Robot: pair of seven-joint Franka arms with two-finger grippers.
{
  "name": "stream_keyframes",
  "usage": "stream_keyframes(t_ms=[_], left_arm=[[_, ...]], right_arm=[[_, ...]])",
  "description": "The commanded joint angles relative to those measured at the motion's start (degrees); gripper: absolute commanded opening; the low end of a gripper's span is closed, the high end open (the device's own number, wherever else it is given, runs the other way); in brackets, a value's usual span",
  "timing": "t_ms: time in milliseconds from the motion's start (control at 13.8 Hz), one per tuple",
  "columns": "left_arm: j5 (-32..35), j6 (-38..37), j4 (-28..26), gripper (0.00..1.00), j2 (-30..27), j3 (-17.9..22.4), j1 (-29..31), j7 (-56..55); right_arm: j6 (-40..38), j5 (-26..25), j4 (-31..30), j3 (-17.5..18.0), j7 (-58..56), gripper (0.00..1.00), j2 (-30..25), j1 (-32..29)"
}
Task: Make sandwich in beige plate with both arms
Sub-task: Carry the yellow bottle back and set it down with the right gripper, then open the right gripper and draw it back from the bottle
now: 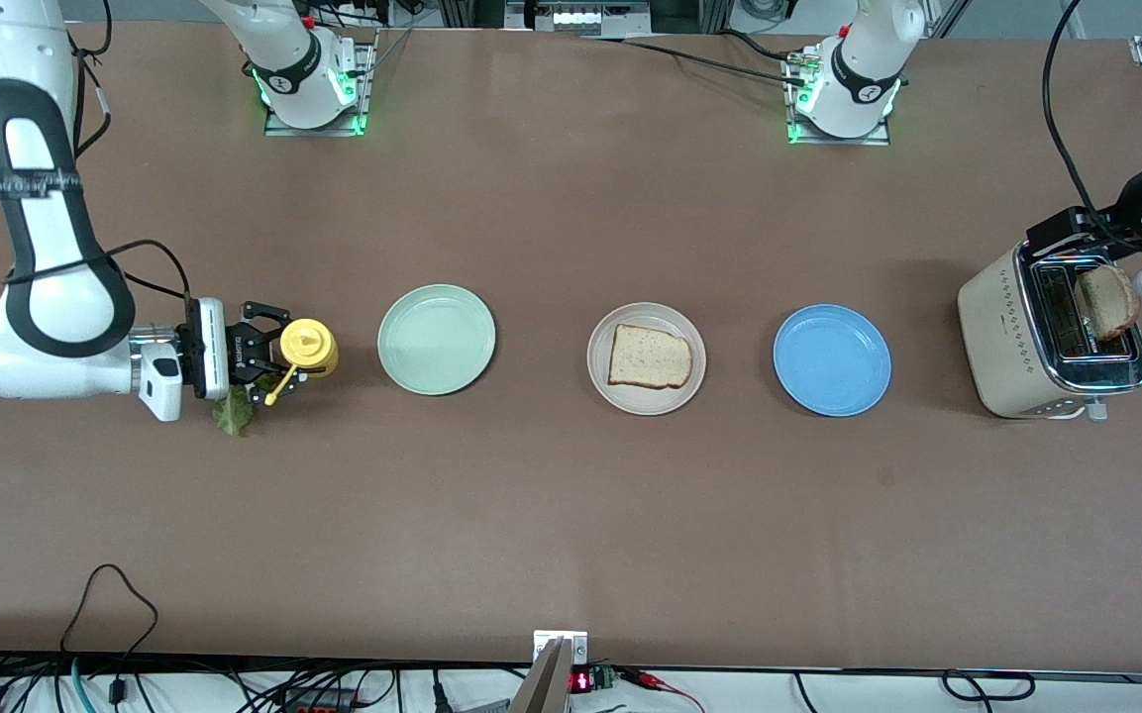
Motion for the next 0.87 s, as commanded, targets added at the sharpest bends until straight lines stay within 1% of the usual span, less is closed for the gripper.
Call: stream_keyframes(t_ms=[0,145,217,362,434,507,579,724,796], left_arm=[[-1.1,-0.8,0.2,1.0,0.0,-0.1,0.5,0.5],[-1.1,-3.9,0.3,1.0,0.0,0.1,0.5,0.5],[-1.1,-4.1,0.4,1.0,0.0,0.1,0.4,0.5],[-1.2,-3.8,1.0,1.0,0.5,-0.2,0.1,0.5],[-1.2,-3.8,1.3,1.0,0.9,-0.3,0.1,0.7],[-1.3,-3.6,1.3,1.0,1.1,-0.3,-0.1,1.2],[-1.2,-3.5,1.5,1.0,1.6,-0.3,-0.3,1.2],[-1.3,-3.6,1.8,1.0,2.1,-0.3,-0.5,1.1],[-1.4,-3.7,1.9,1.0,2.1,-0.4,-0.5,0.8]], right_arm=[[-2.1,3.8,-1.5,1.4,-9.0,0.04,2.2,-3.6],[-3.7,6.5,-1.6,1.4,-14.4,0.04,5.6,-4.6],[-4.0,7.5,-1.6,1.4,-16.9,0.04,7.4,-5.1],[-4.0,8.0,-1.6,1.4,-18.5,0.04,8.8,-5.7],[-4.0,8.0,-1.6,1.4,-18.6,0.09,8.8,-5.7],[-4.1,8.0,-1.6,1.4,-18.6,0.15,9.2,-5.8],[-4.1,8.0,-1.6,1.4,-18.6,0.26,9.6,-5.8],[-4.1,8.3,-1.6,1.4,-18.6,0.57,9.9,-5.8],[-4.1,8.7,-1.6,1.4,-18.6,0.65,10.0,-5.8]])
